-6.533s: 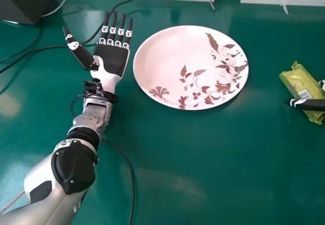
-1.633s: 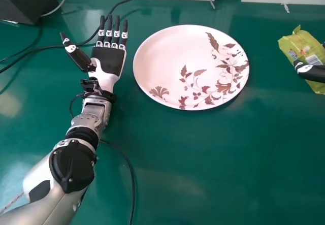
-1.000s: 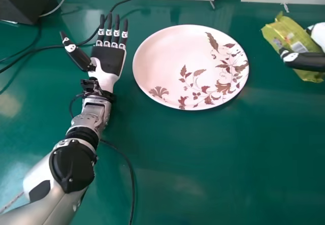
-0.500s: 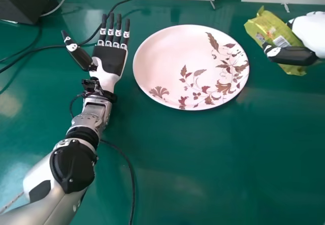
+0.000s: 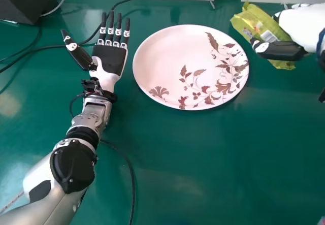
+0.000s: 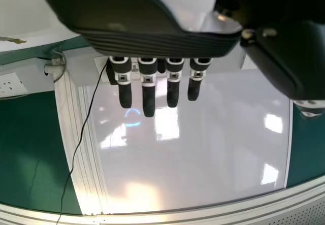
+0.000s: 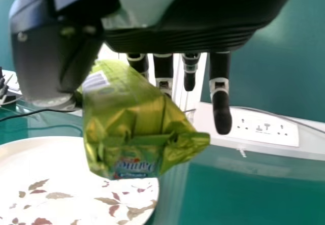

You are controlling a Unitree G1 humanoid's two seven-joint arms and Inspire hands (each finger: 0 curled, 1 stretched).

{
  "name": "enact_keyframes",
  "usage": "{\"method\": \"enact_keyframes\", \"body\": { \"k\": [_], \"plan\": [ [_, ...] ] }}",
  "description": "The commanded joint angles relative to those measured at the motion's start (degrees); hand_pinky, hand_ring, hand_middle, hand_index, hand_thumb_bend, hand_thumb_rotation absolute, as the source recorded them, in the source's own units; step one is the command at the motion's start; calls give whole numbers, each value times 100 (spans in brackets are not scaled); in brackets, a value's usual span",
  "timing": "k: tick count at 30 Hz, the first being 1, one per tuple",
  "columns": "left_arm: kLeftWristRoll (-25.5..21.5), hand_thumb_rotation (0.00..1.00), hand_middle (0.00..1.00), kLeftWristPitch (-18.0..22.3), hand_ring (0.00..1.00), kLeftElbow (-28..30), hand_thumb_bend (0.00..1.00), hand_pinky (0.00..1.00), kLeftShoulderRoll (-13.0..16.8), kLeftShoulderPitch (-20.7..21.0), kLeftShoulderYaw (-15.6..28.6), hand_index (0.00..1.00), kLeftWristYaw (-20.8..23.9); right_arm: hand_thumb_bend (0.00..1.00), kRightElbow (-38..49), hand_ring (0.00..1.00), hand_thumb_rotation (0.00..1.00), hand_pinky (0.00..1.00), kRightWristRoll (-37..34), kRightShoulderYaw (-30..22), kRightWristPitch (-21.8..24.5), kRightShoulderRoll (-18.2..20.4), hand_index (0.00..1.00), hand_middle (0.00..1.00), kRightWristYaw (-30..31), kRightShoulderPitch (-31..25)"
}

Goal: Pick up biscuit and place it in the plate

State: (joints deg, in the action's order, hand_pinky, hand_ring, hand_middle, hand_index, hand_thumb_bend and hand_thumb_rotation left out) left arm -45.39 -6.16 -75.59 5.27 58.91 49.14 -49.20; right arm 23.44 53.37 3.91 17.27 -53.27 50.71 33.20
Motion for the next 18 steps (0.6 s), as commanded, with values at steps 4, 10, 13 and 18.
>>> {"method": "enact_keyframes", "body": {
  "k": [4, 10, 13, 18],
  "plan": [
    [50, 68, 96, -28, 86, -34, 100, 88, 35, -82, -21, 98, -27, 52, -69, 20, 0, 26, 91, 73, -67, 187, 49, 44, -163, 202],
    [50, 68, 96, -31, 86, -31, 100, 87, 28, -86, -23, 99, -85, 52, -183, 21, 0, 27, 151, 172, -205, 312, 49, 44, -267, 277],
    [63, 69, 97, -18, 86, -32, 100, 87, 26, -86, -32, 100, -77, 52, -283, 20, 0, 27, 203, 254, -280, 372, 49, 44, -267, 375],
    [65, 68, 97, 1, 86, -28, 100, 88, 18, -85, -34, 100, -53, 52, -473, 20, 0, 27, 132, 313, -432, 504, 49, 44, -397, 495]
  ]
}}
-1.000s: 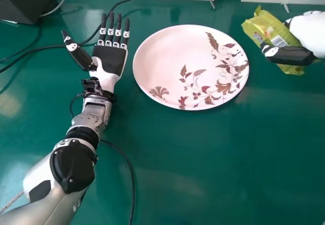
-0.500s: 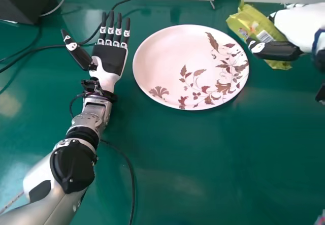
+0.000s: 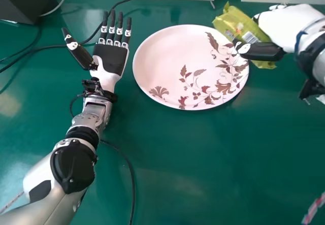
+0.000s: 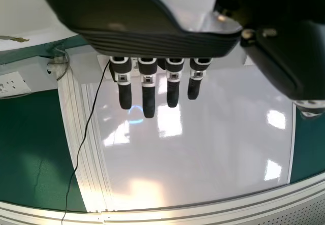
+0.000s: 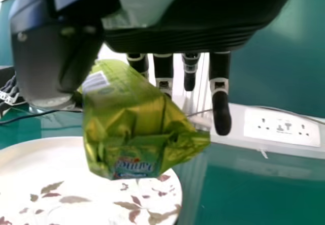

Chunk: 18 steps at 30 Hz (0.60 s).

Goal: Pick up biscuit and place it in the plate

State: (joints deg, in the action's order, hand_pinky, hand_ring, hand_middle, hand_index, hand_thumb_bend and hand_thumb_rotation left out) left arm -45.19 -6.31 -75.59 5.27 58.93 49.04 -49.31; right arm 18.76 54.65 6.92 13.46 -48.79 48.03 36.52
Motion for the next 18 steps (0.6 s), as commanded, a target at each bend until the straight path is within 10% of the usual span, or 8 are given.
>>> {"method": "enact_keyframes", "body": {
  "k": [1, 18],
  "plan": [
    [47, 68, 97, 23, 85, -28, 100, 88, 15, -89, -27, 100, -61, 52, -42, 20, 0, 27, 5, 26, -80, 72, 49, 44, -157, 178],
    [53, 67, 98, 84, 86, -23, 100, 89, -15, -70, -32, 100, 19, 52, -591, 19, 0, 28, -6, 230, -575, 372, 50, 44, -731, 389]
  ]
}}
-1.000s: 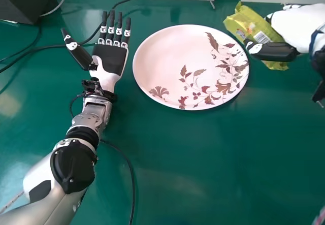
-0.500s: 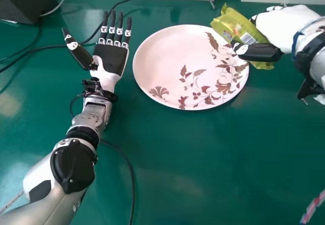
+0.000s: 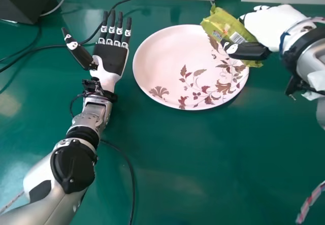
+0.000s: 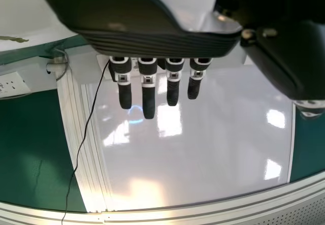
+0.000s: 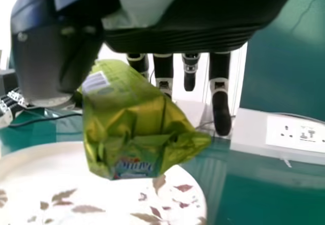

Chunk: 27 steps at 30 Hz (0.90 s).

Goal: Pick up biscuit and place it in the plate

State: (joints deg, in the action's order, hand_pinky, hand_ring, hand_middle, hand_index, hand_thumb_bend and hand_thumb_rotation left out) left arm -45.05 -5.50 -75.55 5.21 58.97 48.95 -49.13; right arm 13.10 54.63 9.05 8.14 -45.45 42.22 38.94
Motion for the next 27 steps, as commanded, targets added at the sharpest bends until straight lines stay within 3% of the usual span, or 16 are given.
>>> {"method": "enact_keyframes", "body": {
  "k": [1, 11, 27],
  "plan": [
    [37, 66, 98, -2, 86, -27, 100, 89, -10, -75, -24, 100, -22, 52, -94, 19, 0, 28, -38, 21, -102, 73, 49, 44, -246, 167],
    [63, 63, 98, 64, 84, -11, 100, 87, -34, -75, -56, 100, -73, 52, -754, 18, 0, 28, -119, 107, -807, 179, 49, 44, -1376, 161],
    [28, 65, 97, 20, 86, 14, 100, 86, -60, -52, -58, 100, -75, 52, -1496, 16, 0, 28, -153, 429, -1205, 351, 50, 44, -1692, 398]
  ]
}}
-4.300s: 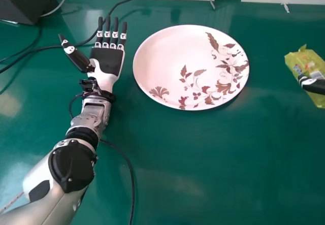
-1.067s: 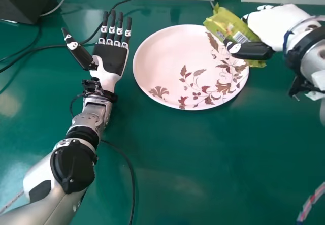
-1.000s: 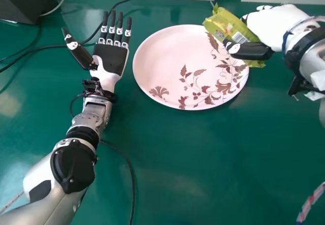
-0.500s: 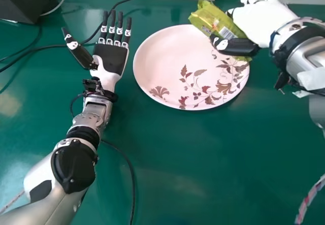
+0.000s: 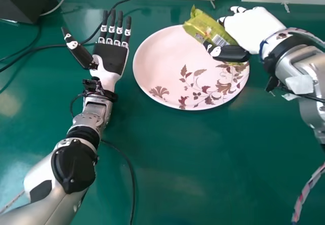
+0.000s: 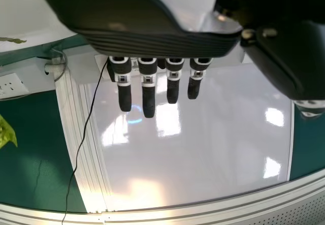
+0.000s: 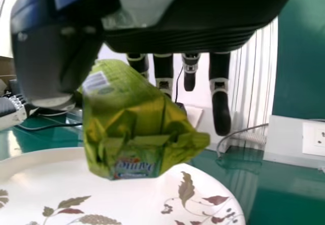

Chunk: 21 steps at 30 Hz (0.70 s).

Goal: Pick up biscuit and place it in the plate

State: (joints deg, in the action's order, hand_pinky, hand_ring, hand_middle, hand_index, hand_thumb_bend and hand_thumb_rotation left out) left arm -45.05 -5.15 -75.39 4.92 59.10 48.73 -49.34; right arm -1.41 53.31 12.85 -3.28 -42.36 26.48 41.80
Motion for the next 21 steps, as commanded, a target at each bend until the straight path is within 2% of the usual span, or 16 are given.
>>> {"method": "enact_keyframes", "body": {
  "k": [1, 21],
  "plan": [
    [28, 65, 96, -9, 85, 0, 100, 85, -36, -62, -36, 100, -44, 52, -96, 16, 0, 28, -9, 72, -89, 44, 49, 44, -152, 124],
    [40, 60, 94, 48, 85, 41, 100, 86, -65, -40, -70, 99, -146, 52, -1482, 15, 0, 27, 101, 763, -419, 429, 50, 44, -458, 740]
  ]
}}
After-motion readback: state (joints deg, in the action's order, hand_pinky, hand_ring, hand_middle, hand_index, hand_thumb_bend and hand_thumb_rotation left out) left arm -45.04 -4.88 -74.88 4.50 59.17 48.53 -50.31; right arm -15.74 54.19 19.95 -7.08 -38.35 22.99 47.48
